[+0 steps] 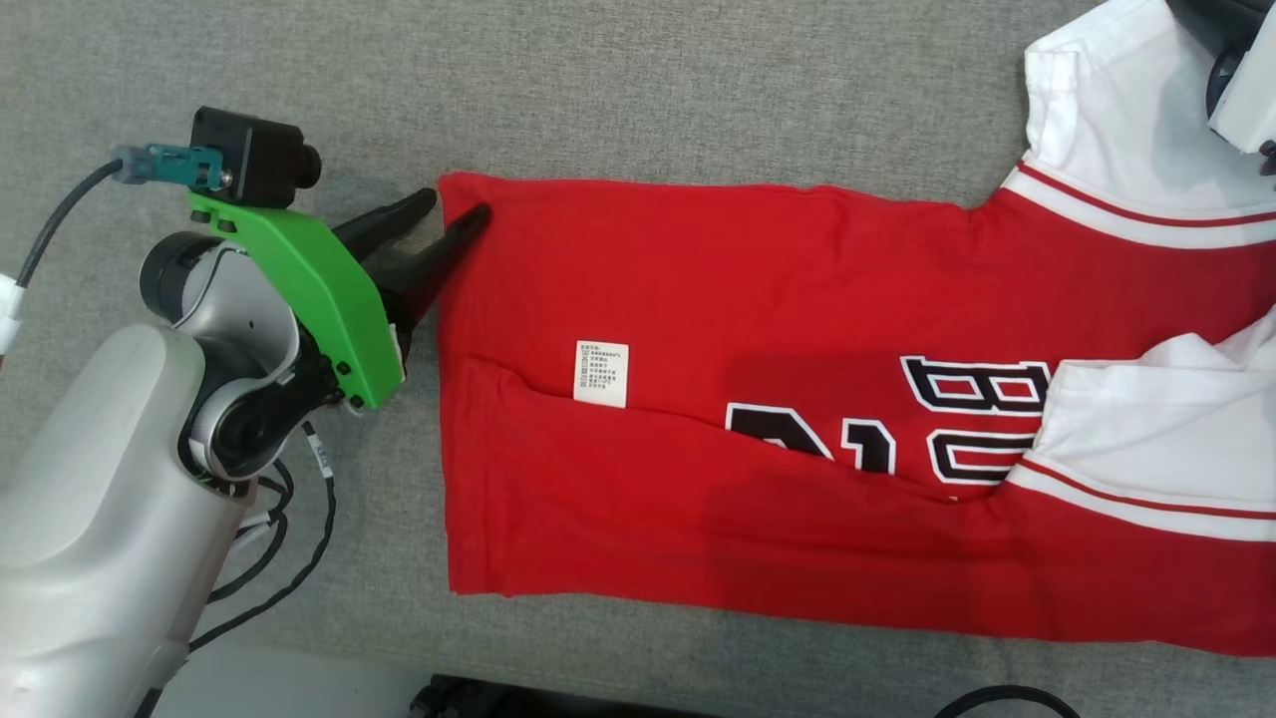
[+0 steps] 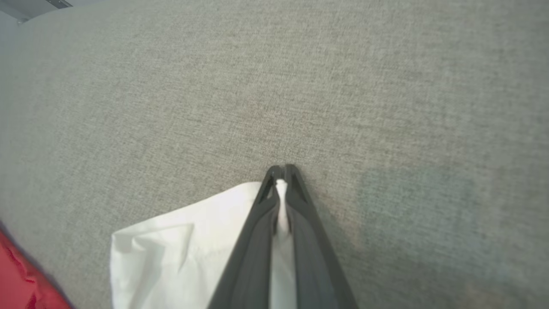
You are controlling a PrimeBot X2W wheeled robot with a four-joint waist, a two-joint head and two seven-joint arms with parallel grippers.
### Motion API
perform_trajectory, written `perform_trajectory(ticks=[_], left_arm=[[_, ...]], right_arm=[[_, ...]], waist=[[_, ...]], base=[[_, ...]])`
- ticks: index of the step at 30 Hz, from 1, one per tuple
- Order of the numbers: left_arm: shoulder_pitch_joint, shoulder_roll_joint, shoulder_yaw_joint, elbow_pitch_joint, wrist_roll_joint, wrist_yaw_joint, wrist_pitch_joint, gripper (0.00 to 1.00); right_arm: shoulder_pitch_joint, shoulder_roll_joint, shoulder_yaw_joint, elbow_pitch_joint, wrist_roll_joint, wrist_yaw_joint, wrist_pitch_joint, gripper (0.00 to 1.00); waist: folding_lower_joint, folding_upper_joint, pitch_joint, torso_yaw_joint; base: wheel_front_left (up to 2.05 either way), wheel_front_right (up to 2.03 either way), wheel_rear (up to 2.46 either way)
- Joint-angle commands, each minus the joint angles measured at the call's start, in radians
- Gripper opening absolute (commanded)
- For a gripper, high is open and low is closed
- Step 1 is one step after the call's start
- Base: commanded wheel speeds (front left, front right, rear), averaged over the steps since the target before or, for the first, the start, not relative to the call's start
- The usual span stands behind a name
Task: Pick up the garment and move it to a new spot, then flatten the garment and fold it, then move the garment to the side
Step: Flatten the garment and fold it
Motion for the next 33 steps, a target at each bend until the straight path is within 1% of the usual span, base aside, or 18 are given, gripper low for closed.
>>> perform_trajectory(ticks=[1, 4, 7, 13, 17, 20, 23, 27, 31, 32, 33], left_arm=[[0.027, -0.014, -0.038, 0.046, -0.001, 0.001, 0.015, 0.0], [0.024, -0.016, -0.043, 0.049, -0.016, -0.004, -0.004, 0.0], [0.036, 0.0, -0.033, 0.031, -0.021, -0.006, -0.042, 0.0], [0.096, 0.058, 0.005, -0.017, -0.037, -0.007, -0.135, 0.0], [0.17, 0.093, 0.036, -0.084, -0.035, -0.005, -0.207, 0.0], [0.244, 0.121, 0.056, -0.145, -0.031, 0.014, -0.249, 0.0], [0.327, 0.15, 0.065, -0.219, -0.015, 0.044, -0.282, 0.0], [0.453, 0.168, 0.082, -0.318, -0.02, 0.089, -0.331, 0.0], [0.555, 0.148, 0.083, -0.366, -0.037, 0.114, -0.382, 0.0], [0.555, 0.148, 0.083, -0.366, -0.037, 0.114, -0.382, 0.0], [0.574, 0.141, 0.076, -0.367, -0.033, 0.116, -0.391, 0.0]], right_arm=[[0.026, 0.012, 0.012, 0.003, 0.015, 0.0, -0.003, 0.0], [0.026, 0.018, 0.015, -0.023, 0.043, 0.0, -0.027, 0.0], [0.04, 0.02, 0.023, -0.053, 0.077, 0.0, -0.057, 0.0], [0.1, -0.007, 0.018, -0.103, 0.136, 0.0, -0.135, 0.0], [0.165, -0.035, 0.006, -0.157, 0.183, 0.0, -0.18, 0.0], [0.234, -0.059, -0.003, -0.214, 0.208, 0.0, -0.203, 0.0], [0.329, -0.078, -0.017, -0.283, 0.232, 0.0, -0.226, 0.0], [0.473, -0.091, -0.042, -0.375, 0.247, 0.0, -0.263, 0.0], [0.619, -0.072, -0.08, -0.424, 0.243, 0.0, -0.307, 0.0], [0.619, -0.072, -0.08, -0.424, 0.243, 0.0, -0.307, 0.0], [0.653, -0.063, -0.086, -0.431, 0.244, 0.0, -0.317, 0.0]], waist=[[0.0, 0.0002, -0.008, -0.013], [0.0, 0.0002, -0.02, -0.029], [0.0, 0.0002, -0.044, -0.044], [0.0, 0.0002, -0.123, -0.068], [0.0, 0.0002, -0.189, -0.084], [0.0, 0.0002, -0.236, -0.097], [0.0, 0.0002, -0.276, -0.112], [0.0, 0.0002, -0.308, -0.135], [0.0, 0.0002, -0.32, -0.146], [0.0, 0.0002, -0.32, -0.146], [0.0, 0.0002, -0.321, -0.147]], base=[[0.0, 0.0, 0.0], [0.0, 0.0, 0.0], [0.0, 0.0, 0.0], [0.0, 0.0, 0.0], [0.0, 0.0, 0.0], [0.0, 0.0, 0.0], [0.0, 0.0, 0.0], [0.0, 0.0, 0.0], [0.0, 0.0, 0.0], [0.0, 0.0, 0.0], [0.0, 0.0, 0.0]])
